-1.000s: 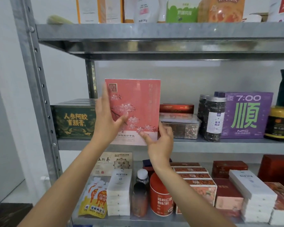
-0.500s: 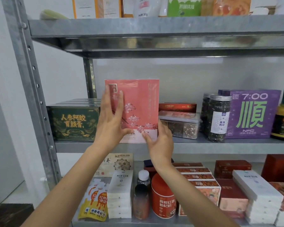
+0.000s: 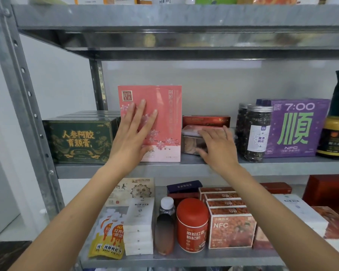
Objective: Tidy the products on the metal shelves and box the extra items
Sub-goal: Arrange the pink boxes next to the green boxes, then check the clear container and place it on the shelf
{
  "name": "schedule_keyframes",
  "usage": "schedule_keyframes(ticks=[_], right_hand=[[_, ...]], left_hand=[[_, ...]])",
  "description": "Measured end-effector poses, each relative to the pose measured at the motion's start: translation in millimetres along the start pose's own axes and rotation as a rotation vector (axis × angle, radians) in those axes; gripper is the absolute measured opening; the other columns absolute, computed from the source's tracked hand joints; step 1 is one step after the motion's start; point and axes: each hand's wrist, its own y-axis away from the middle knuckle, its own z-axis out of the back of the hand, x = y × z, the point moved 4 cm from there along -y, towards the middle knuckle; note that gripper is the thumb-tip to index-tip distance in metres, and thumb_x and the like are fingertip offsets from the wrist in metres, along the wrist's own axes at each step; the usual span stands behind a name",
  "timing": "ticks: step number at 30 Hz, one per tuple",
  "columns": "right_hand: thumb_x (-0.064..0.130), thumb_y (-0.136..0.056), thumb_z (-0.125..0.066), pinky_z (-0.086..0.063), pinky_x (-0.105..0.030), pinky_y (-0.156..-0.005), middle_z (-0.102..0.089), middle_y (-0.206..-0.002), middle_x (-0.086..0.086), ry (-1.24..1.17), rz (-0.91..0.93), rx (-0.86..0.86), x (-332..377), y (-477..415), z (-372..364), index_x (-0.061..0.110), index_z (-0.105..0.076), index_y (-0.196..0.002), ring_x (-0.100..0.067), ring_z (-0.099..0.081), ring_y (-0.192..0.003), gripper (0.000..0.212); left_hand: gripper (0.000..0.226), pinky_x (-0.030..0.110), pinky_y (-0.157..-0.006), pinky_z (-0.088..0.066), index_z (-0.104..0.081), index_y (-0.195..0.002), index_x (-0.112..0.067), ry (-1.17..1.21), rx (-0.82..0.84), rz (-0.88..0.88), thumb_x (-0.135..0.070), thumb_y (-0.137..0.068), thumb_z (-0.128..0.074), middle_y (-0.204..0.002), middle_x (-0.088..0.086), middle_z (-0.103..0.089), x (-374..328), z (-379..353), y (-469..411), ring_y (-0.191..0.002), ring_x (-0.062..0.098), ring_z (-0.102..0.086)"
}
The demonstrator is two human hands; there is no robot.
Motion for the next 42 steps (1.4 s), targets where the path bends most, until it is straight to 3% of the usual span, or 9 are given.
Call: schedule_keyframes(ticks=[3, 7, 11, 14, 17, 23, 30, 35, 42], right_hand=[[0.042, -0.088, -0.065, -0.016, -0.035, -0.111, -0.055, -0.137, -0.001, -0.022, -0.01, -0.007, -4.1, -1.3, -1.0, 0.02, -0.049, -0.136, -0.021, -0.044, -0.13, 0.056], [0.037, -0.084, -0.072, -0.029, -0.042, -0.104, -0.065, -0.119, -0.007, -0.086, -0.025, -0.093, -9.6, 0.6, 6.6, 0.013, -0.061, -0.119, -0.028, -0.053, -0.118, 0.044], [0.034, -0.08, -0.076, -0.027, -0.04, -0.101, -0.067, -0.111, -0.005, -0.241, -0.014, -0.132, -16.3, 9.2, 12.0, 0.014, -0.065, -0.111, -0.027, -0.056, -0.111, 0.038], [0.034, -0.075, -0.081, -0.027, -0.043, -0.107, -0.066, -0.117, -0.004, -0.28, 0.072, -0.153, -20.0, 15.5, 15.0, 0.016, -0.064, -0.119, -0.026, -0.057, -0.116, 0.051], [0.046, -0.068, -0.083, -0.017, -0.057, -0.116, -0.058, -0.134, -0.005, -0.129, 0.123, -0.134, -23.0, 22.9, 13.0, 0.016, -0.055, -0.133, -0.025, -0.05, -0.128, 0.077], [0.054, -0.06, -0.084, -0.02, -0.064, -0.112, -0.059, -0.127, -0.01, -0.075, 0.15, -0.104, -26.1, 25.5, 10.9, 0.014, -0.054, -0.136, -0.031, -0.053, -0.122, 0.09], [0.045, -0.051, -0.091, -0.033, -0.054, -0.101, -0.058, -0.12, -0.012, 0.045, 0.173, -0.118, -19.8, 34.9, 14.2, 0.014, -0.052, -0.138, -0.033, -0.055, -0.113, 0.1], [0.035, -0.048, -0.094, -0.042, -0.051, -0.091, -0.062, -0.11, -0.012, 0.073, 0.175, -0.237, -13.9, 42.7, 22.5, 0.012, -0.059, -0.127, -0.032, -0.059, -0.104, 0.089], [0.025, -0.054, -0.092, -0.033, -0.043, -0.093, -0.064, -0.113, -0.01, 0.048, 0.212, -0.389, -17.4, 64.3, 29.4, 0.013, -0.058, -0.124, -0.03, -0.06, -0.105, 0.078]], left_hand=[[0.11, 0.047, -0.119, -0.001, 0.002, -0.155, -0.027, -0.012, 0.019, 0.004, -0.022, -0.081, -0.078, -0.163, 0.003, 0.013, 3.2, -6.0, 1.3, -0.15, 0.027, 0.013], [0.107, 0.045, -0.119, 0.0, 0.007, -0.154, -0.031, -0.053, 0.031, -0.006, -0.03, -0.084, -0.074, -0.163, 0.003, 0.014, 6.0, -10.1, 2.3, -0.15, 0.025, 0.015], [0.1, 0.044, -0.12, 0.001, 0.012, -0.154, -0.032, -0.086, 0.049, -0.006, -0.038, -0.09, -0.064, -0.162, 0.002, 0.019, 7.6, -14.1, 5.2, -0.149, 0.024, 0.018], [0.091, 0.04, -0.121, 0.007, 0.013, -0.154, -0.031, -0.074, 0.054, 0.045, -0.043, -0.094, -0.053, -0.162, 0.002, 0.023, 2.9, -24.0, 16.6, -0.149, 0.022, 0.02], [0.074, 0.045, -0.122, -0.001, -0.002, -0.157, -0.027, -0.003, -0.01, 0.077, -0.05, -0.097, -0.04, -0.164, 0.008, 0.011, -8.3, -35.8, 33.0, -0.15, 0.028, 0.012], [0.062, 0.048, -0.12, -0.008, -0.009, -0.156, -0.03, 0.042, -0.047, 0.084, -0.051, -0.1, -0.026, -0.164, 0.008, 0.007, -27.9, -56.4, 53.7, -0.151, 0.031, 0.006], [0.067, 0.044, -0.122, -0.001, -0.014, -0.157, -0.022, -0.053, -0.032, 0.061, -0.057, -0.1, -0.024, -0.164, 0.014, -0.001, -34.6, -70.2, 66.3, -0.151, 0.032, 0.002], [0.069, 0.047, -0.122, -0.004, -0.008, -0.157, -0.023, -0.083, -0.045, 0.064, -0.06, -0.1, -0.021, -0.163, 0.014, 0.0, -34.9, -74.2, 68.0, -0.151, 0.033, 0.0], [0.069, 0.043, -0.121, 0.002, -0.007, -0.157, -0.025, -0.023, 0.037, 0.108, -0.06, -0.098, -0.019, -0.163, 0.012, 0.008, -37.6, -68.4, 69.9, -0.15, 0.029, 0.009]])
